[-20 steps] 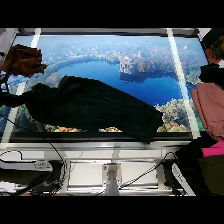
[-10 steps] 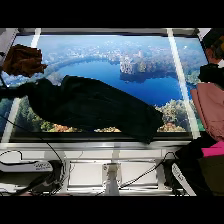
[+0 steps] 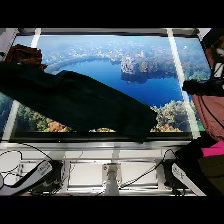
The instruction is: Fold the clothes and pants, and hang the long-sleeved shirts on hangers.
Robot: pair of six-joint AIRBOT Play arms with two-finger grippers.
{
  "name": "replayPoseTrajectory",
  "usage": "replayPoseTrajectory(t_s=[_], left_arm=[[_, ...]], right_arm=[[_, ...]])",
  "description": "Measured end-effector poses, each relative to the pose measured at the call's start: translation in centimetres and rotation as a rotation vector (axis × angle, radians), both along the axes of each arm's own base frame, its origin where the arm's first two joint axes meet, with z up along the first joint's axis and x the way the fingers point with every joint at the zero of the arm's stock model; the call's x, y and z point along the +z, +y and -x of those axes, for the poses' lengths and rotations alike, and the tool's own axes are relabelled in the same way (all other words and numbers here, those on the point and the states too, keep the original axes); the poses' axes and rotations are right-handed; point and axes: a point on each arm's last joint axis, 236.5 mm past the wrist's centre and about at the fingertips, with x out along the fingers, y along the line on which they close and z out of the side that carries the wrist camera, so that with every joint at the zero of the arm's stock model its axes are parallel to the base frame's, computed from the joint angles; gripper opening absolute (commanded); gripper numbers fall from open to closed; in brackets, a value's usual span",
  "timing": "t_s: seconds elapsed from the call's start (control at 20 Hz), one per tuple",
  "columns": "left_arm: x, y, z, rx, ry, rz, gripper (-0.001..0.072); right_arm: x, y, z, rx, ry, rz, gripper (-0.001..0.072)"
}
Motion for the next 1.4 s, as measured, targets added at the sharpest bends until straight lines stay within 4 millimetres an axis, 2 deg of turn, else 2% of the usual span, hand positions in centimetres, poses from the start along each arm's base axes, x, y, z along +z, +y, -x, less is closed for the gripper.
replayPoseTrajectory(t_s=[0.1,0.15,0.2,0.25,0.3,0.5,0.65,1.0,1.3,1.35,1.4], left_arm=[[-1.3,1.4,2.4,0.075,0.093,-0.016,0.0051],[-2.5,1.7,3.5,0.100,0.144,-0.006,0.0051],[-3.6,1.9,4.3,0.118,0.187,0.003,0.0051],[-4.9,2.1,4.9,0.130,0.227,0.013,0.0051],[-6.5,2.2,5.6,0.144,0.271,0.031,0.0051],[-11.5,1.6,7.5,0.154,0.406,0.105,0.0051],[-13.7,1.2,8.3,0.154,0.470,0.143,0.0051],[-15.3,0.9,8.8,0.151,0.513,0.174,0.0051],[-15.9,0.9,8.8,0.149,0.527,0.184,0.0051],[-15.9,0.9,8.8,0.149,0.528,0.185,0.0051],[-16.0,0.9,8.8,0.149,0.529,0.186,0.0051]], right_arm=[[-2.3,1.5,1.1,0.075,0.104,-0.039,0.0160],[-3.2,2.5,1.7,0.119,0.146,-0.068,0.0199],[-4.1,3.4,2.3,0.158,0.182,-0.100,0.0330],[-4.9,4.4,3.0,0.192,0.213,-0.135,0.0496],[-5.6,5.3,3.6,0.216,0.240,-0.171,0.0574],[-8.1,9.1,5.9,0.253,0.328,-0.348,0.0566],[-9.7,11.1,6.9,0.217,0.396,-0.466,0.0549],[-13.6,14.7,7.7,0.149,0.583,-0.613,0.0550],[-17.5,15.9,6.3,0.006,0.664,-0.678,0.0542],[-18.0,15.9,5.8,-0.016,0.653,-0.684,0.0423],[-18.3,15.9,5.1,-0.039,0.634,-0.690,0.0264]])
